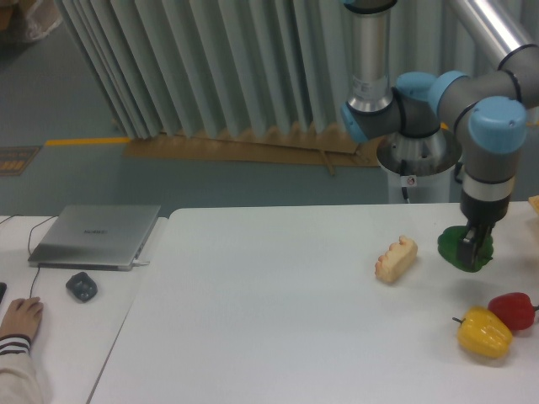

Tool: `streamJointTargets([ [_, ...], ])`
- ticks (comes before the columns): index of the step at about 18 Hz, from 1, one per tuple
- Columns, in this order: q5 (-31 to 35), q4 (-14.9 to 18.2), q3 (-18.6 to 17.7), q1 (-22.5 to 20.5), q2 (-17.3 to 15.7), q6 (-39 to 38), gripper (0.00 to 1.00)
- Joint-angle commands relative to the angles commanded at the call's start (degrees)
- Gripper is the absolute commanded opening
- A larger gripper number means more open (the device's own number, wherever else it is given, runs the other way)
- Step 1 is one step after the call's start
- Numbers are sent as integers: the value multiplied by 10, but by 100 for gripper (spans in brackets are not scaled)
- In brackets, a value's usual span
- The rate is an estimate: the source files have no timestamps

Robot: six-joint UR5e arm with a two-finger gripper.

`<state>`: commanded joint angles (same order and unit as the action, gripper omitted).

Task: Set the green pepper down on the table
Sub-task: 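Carry the green pepper in the gripper back over the table, then lower the green pepper onto the table beside the yellow pepper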

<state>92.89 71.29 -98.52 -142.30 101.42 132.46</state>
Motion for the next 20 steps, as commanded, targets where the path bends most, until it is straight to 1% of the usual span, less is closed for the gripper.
streamJointTargets([
  [2, 3, -3, -3, 4, 6, -36, 61],
  [4, 6, -7, -4, 10, 14, -50, 61],
  [8, 14, -38, -2, 11, 39, -49, 61],
  [11, 14, -61, -2, 25, 54, -51, 61],
  [15, 13, -63, 3, 30, 59, -50, 62],
  [18, 12, -63, 3, 31, 55, -42, 66],
  [19, 12, -63, 3, 30, 55, -41, 70],
  [20, 11, -63, 4, 31, 55, -36, 76],
])
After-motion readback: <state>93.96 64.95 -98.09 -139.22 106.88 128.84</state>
